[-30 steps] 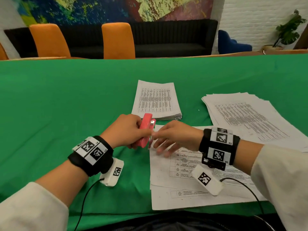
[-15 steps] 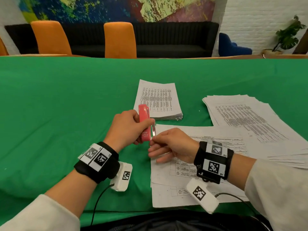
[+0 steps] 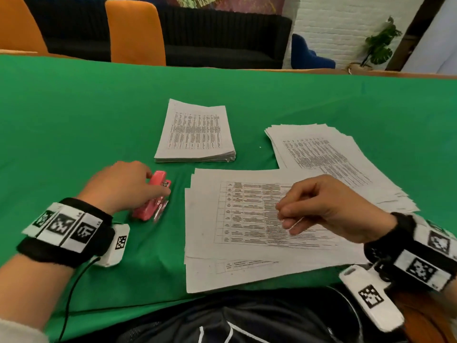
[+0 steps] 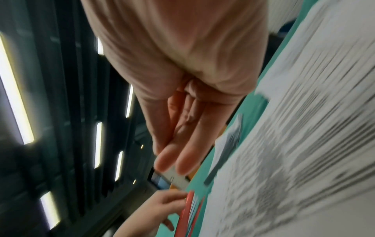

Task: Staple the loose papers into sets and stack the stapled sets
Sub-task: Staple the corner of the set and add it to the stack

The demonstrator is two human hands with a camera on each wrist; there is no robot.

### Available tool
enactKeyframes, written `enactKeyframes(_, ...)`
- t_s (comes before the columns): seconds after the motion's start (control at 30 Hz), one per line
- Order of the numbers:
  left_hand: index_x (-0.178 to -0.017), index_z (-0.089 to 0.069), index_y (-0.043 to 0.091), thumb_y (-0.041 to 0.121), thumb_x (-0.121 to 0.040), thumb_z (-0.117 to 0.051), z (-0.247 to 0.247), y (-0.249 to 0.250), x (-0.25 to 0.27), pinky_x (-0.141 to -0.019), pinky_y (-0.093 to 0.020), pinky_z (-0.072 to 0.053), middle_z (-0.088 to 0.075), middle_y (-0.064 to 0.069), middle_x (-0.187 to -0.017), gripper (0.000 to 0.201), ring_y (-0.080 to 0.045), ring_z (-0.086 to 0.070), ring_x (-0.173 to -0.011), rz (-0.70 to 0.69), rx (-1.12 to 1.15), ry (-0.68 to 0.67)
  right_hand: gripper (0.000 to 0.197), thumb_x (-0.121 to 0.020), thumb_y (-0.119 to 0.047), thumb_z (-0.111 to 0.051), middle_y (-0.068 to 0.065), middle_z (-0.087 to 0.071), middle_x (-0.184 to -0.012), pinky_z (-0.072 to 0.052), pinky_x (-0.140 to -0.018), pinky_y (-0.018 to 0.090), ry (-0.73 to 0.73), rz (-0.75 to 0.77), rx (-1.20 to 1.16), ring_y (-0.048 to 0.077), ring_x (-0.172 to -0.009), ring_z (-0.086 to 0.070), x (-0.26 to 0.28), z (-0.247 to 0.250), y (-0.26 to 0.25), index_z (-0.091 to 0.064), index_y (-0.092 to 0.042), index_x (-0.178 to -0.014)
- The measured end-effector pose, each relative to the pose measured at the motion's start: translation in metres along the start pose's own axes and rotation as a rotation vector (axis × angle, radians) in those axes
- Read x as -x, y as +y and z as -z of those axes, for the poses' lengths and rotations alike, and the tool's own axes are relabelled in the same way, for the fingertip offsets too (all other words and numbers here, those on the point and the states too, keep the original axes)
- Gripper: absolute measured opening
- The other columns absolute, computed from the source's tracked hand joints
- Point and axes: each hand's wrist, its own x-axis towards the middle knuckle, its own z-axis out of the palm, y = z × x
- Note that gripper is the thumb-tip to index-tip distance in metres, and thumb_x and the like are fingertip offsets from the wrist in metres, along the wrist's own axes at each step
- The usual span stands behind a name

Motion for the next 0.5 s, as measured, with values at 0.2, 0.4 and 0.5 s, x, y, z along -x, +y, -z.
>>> enactKeyframes(0.2, -0.147, -0.042, 0.052, 0.083, -0.078, -0.057, 0.009, 0.060, 0.035, -0.115, -0.043, -0.039, -0.045, 0.022, -0.148, 0.077, -0.008, -0.049, -0.129, -0.434, 0.096, -0.017, 0.023, -0.065, -0.004, -0.085, 0.030, -0.075, -0.083, -0.063, -0.059, 0.030, -0.011, -0.157, 0.172, 0.027, -0.058, -0.073, 0.072, 0.071, 0.025, -0.076, 0.011, -0.080)
enactKeyframes(0.4, -0.137, -0.030, 0.061, 0.072, -0.079, -0.068, -0.024, 0.091, 0.044, -0.108, -0.035, -0.045, -0.036, 0.029, -0.141, 0.071, 0.000, -0.047, -0.120, -0.604, -0.152, -0.352, 0.048, -0.051, -0.013, -0.102, 0.047, -0.064, -0.080, -0.062, -0.056, 0.034, 0.092, -0.290, 0.106, 0.028, -0.048, -0.067, 0.122, 0.131, 0.079, -0.074, 0.015, -0.078)
enactKeyframes(0.5, -0.140, -0.025, 0.061, 0.072, -0.078, -0.068, -0.028, 0.094, 0.041, -0.104, -0.030, -0.047, -0.032, 0.029, -0.139, 0.076, -0.001, -0.047, -0.117, -0.622, -0.206, -0.343, 0.040, -0.063, -0.010, -0.098, 0.046, -0.065, -0.082, -0.063, -0.060, 0.036, 0.034, -0.368, 0.113, 0.025, -0.050, -0.067, 0.132, 0.147, 0.109, -0.076, 0.015, -0.086)
